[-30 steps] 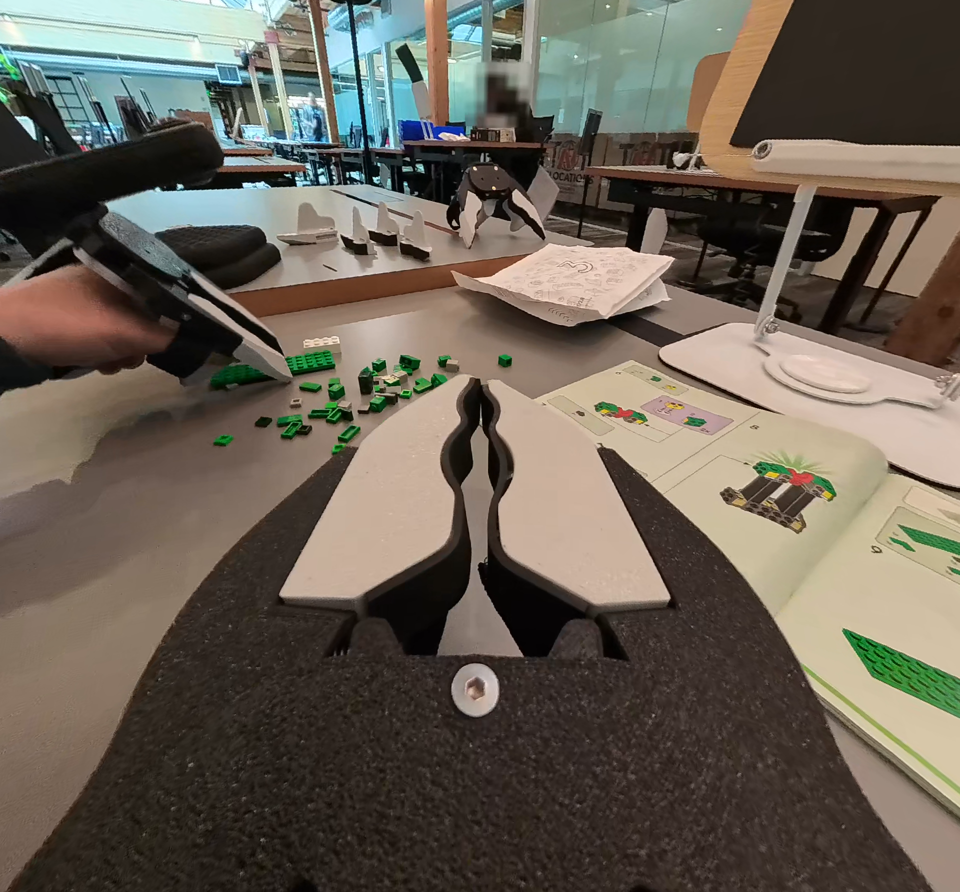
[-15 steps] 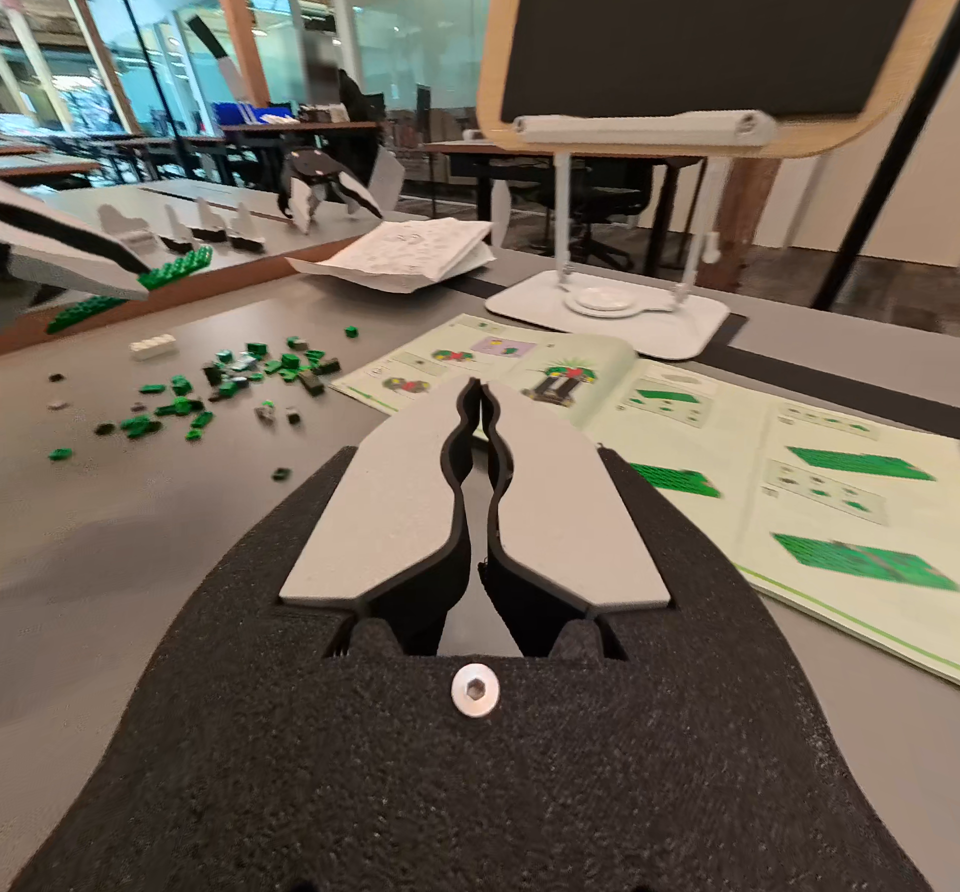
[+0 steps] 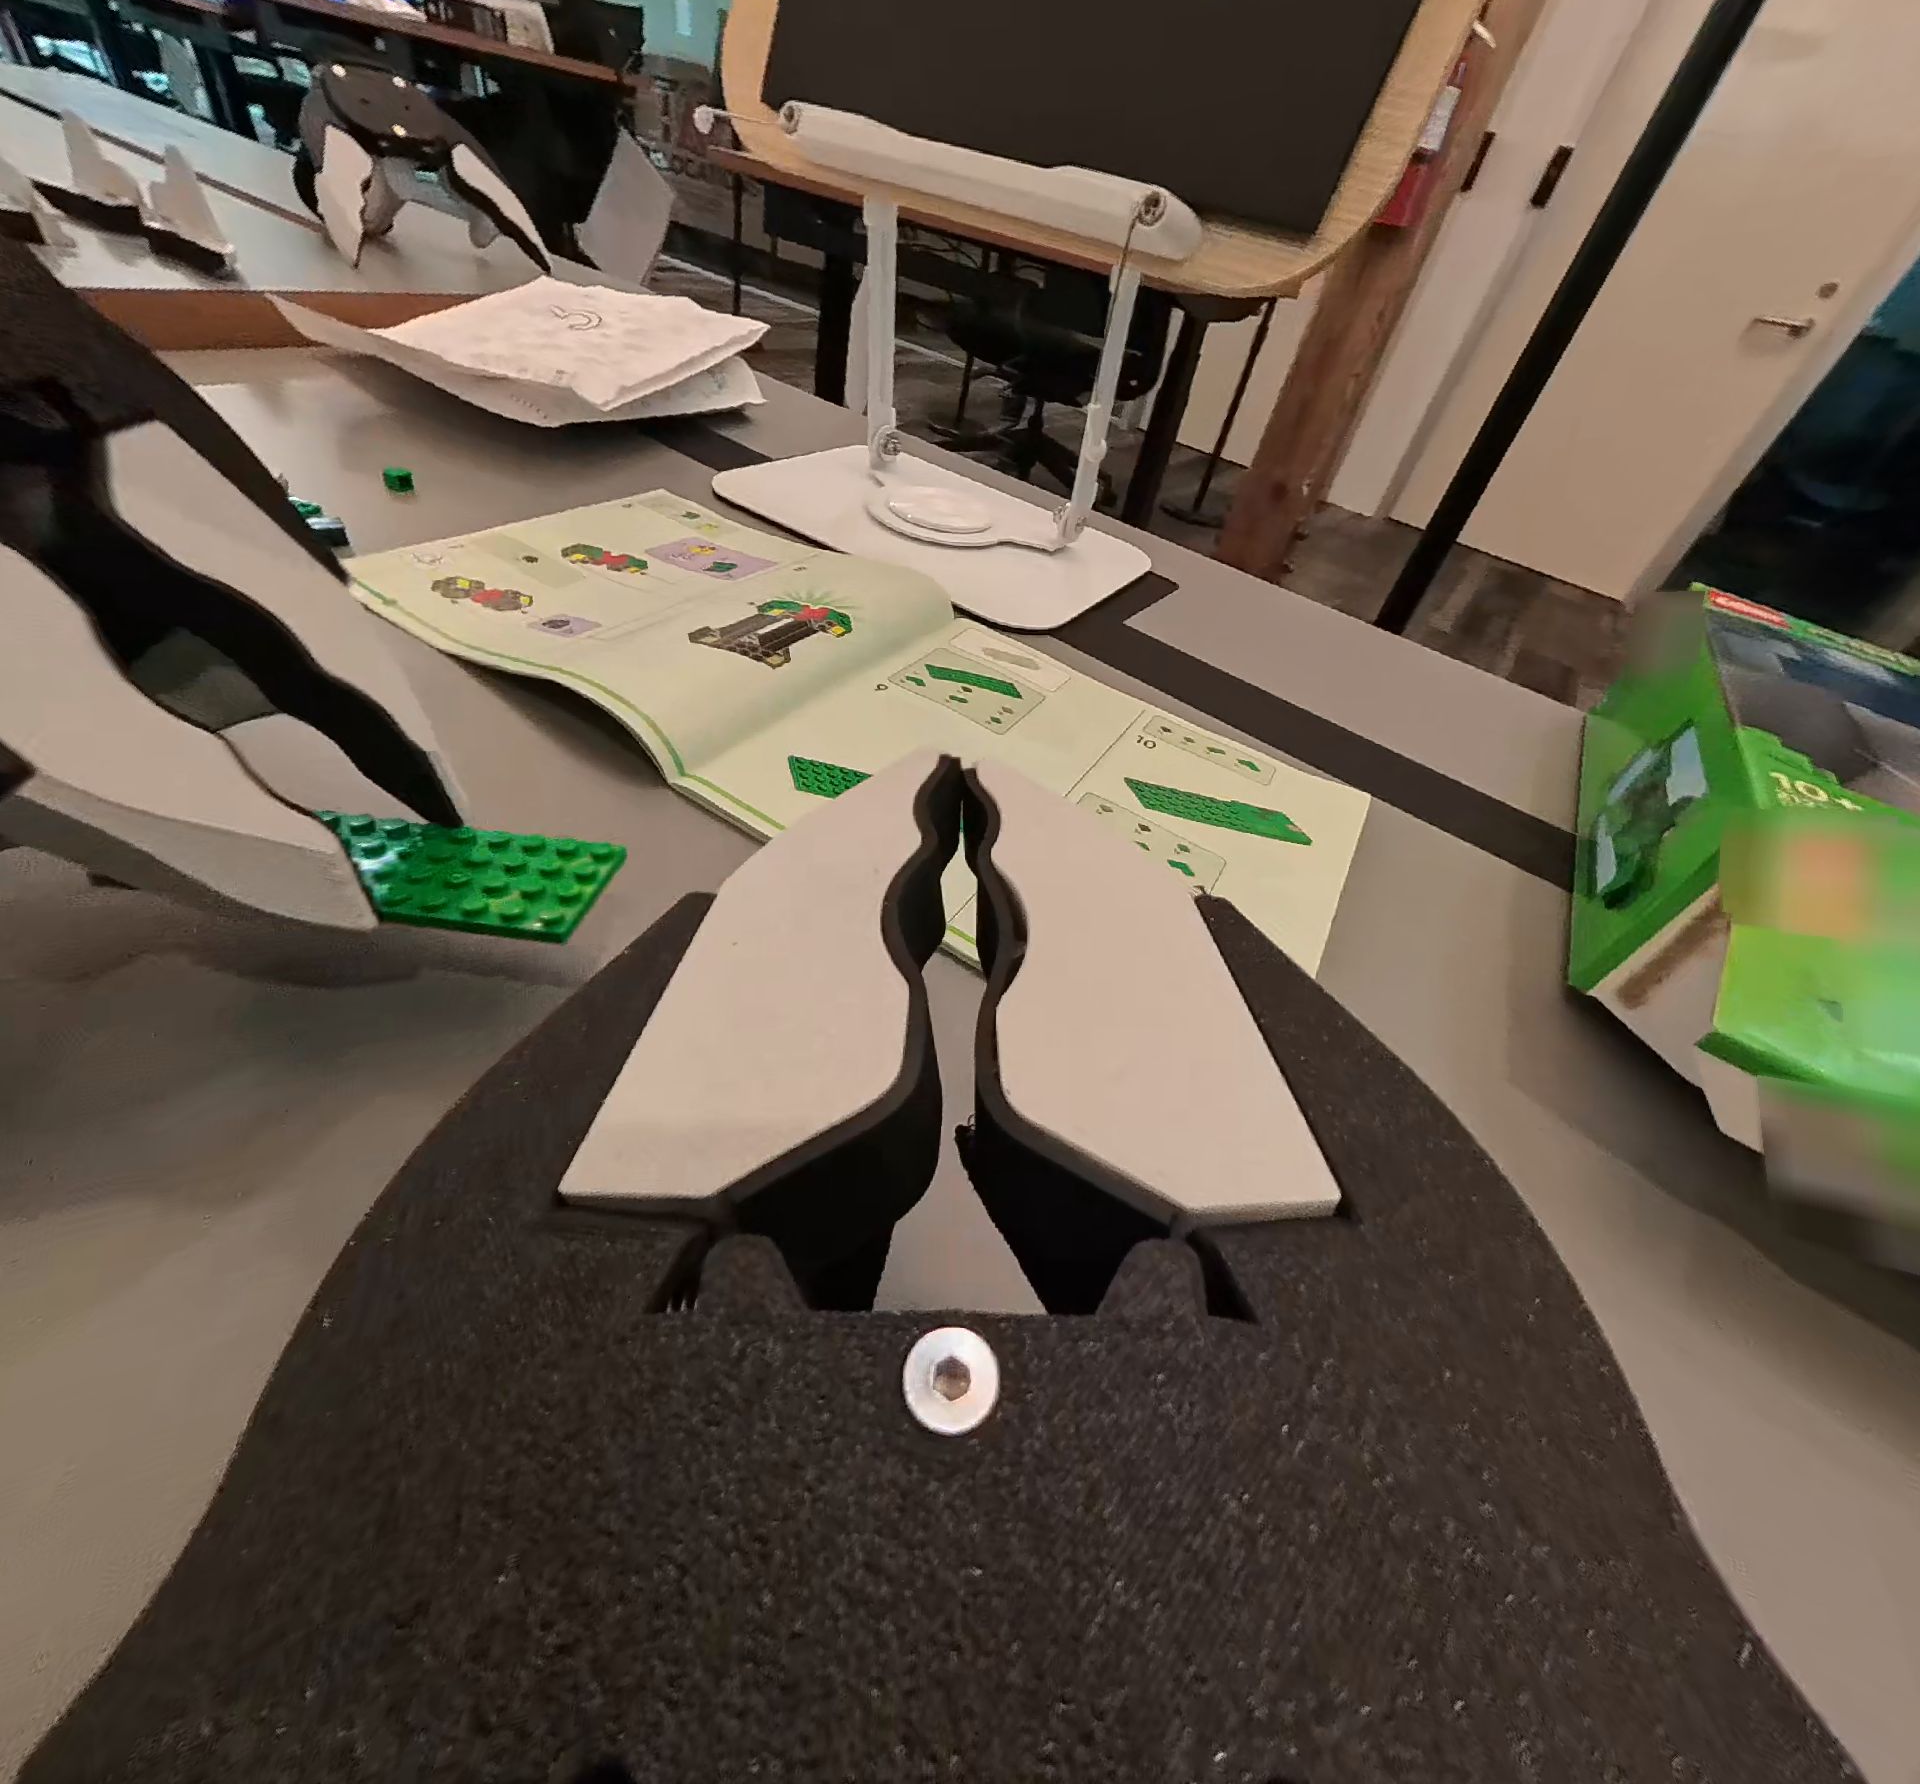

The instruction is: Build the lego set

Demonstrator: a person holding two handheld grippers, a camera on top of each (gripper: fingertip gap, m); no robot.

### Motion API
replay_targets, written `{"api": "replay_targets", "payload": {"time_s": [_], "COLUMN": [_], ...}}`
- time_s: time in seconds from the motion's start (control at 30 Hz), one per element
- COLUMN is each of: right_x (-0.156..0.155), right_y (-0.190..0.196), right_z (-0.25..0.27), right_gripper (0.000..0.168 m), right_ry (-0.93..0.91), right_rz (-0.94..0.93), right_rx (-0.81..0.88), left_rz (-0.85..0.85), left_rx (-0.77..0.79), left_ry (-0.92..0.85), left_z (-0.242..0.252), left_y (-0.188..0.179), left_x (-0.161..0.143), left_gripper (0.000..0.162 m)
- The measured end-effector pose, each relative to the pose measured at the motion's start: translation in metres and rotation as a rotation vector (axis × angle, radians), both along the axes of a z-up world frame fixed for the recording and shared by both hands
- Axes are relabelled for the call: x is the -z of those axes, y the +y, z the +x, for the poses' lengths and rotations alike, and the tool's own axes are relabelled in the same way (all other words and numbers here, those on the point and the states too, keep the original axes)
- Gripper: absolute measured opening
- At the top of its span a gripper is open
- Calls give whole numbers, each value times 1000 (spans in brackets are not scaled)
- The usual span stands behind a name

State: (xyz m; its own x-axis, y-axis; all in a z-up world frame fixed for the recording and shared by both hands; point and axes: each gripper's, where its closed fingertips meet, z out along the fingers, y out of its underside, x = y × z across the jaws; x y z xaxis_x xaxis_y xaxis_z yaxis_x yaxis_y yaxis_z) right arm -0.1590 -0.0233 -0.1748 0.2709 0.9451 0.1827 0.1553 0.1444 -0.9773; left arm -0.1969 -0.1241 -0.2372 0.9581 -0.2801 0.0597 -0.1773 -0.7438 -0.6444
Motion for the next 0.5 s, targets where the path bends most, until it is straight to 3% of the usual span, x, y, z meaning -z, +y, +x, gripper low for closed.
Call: {"api": "replay_targets", "payload": {"time_s": [0.2, 0.5], "right_x": [0, 0], "right_y": [-5, -7], "right_z": [2, 3], "right_gripper": [0, 0], "right_ry": [11, 24], "right_rz": [-22, -35], "right_rx": [-42, -61], "left_rz": [-51, -117], "left_rx": [-7, 163], "left_ry": [61, 88], "left_z": [4, 19], "left_y": [3, -4], "left_x": [11, 24], "left_gripper": [31, 31]}}
